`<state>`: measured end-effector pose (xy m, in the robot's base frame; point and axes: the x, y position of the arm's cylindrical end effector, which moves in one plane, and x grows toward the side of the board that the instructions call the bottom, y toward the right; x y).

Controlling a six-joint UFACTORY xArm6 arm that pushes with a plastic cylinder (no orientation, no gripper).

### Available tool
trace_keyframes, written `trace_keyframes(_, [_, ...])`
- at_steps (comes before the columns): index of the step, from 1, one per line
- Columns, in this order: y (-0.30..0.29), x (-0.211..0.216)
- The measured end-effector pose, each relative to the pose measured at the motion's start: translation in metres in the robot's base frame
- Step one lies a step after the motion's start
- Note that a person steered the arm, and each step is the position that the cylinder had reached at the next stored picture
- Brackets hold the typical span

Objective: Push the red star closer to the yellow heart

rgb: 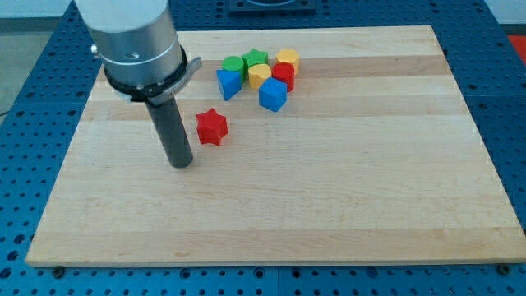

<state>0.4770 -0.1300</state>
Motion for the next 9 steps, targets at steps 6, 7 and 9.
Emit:
trace_keyframes(6, [0.06,-0.051])
trace_keyframes(7, [0.05,-0.046])
trace_keyframes(9, [0.026,-0.045])
